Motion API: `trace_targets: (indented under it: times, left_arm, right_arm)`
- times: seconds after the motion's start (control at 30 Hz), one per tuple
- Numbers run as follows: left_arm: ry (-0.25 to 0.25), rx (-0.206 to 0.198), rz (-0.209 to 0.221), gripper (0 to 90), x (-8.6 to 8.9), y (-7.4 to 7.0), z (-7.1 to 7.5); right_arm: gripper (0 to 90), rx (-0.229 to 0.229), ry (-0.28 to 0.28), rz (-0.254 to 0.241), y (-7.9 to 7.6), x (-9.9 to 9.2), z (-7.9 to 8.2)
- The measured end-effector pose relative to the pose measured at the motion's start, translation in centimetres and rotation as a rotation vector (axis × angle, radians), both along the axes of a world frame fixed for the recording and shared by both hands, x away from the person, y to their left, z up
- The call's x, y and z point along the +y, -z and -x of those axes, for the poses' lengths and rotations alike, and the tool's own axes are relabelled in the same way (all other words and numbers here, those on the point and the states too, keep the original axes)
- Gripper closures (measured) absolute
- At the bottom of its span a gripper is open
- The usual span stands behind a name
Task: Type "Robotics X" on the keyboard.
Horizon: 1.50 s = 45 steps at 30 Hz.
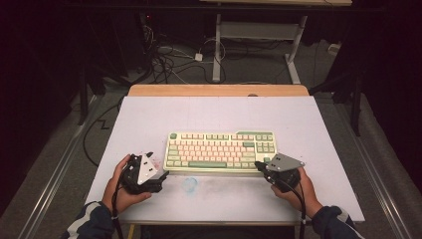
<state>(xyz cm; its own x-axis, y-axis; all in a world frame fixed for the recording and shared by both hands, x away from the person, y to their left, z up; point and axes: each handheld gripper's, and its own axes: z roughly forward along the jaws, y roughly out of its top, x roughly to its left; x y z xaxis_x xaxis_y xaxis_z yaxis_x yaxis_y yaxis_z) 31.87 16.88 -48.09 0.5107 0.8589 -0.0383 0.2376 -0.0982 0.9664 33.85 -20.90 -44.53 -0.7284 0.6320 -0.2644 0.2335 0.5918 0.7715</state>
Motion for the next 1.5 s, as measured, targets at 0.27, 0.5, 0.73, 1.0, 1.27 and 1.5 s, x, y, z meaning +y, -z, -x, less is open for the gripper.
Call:
trace_targets:
  times: [0.27, 0.5, 0.73, 1.0, 1.27, 1.5]
  left_arm:
    - [0.007, 0.007, -0.005, 18.9, -0.1, 0.1, 0.0]
    - [0.017, 0.007, -0.026, 18.9, -0.2, 0.3, 0.1]
    - [0.019, 0.015, -0.024, 18.9, -0.1, 0.4, 0.0]
    - [0.026, 0.023, -0.034, 18.9, -0.1, 0.5, 0.1]
    - [0.026, 0.026, -0.041, 18.9, -0.1, 0.5, 0.1]
    - [0.028, 0.041, -0.038, 18.9, -0.2, 0.4, 0.1]
  right_arm:
    - [90.0, 0.004, -0.042, -0.001, -0.7, 2.9, -2.2]
    - [90.0, 0.023, -0.069, 0.029, -0.8, 6.4, -4.5]
    - [90.0, 0.034, -0.08, 0.053, -0.7, 9.1, -6.3]
    - [90.0, 0.054, -0.064, 0.1, 0.2, 11.0, -8.0]
    - [90.0, 0.05, -0.071, 0.165, 0.6, 11.7, -7.7]
    - [89.3, 0.035, -0.064, 0.072, -0.8, 10.5, -7.2]
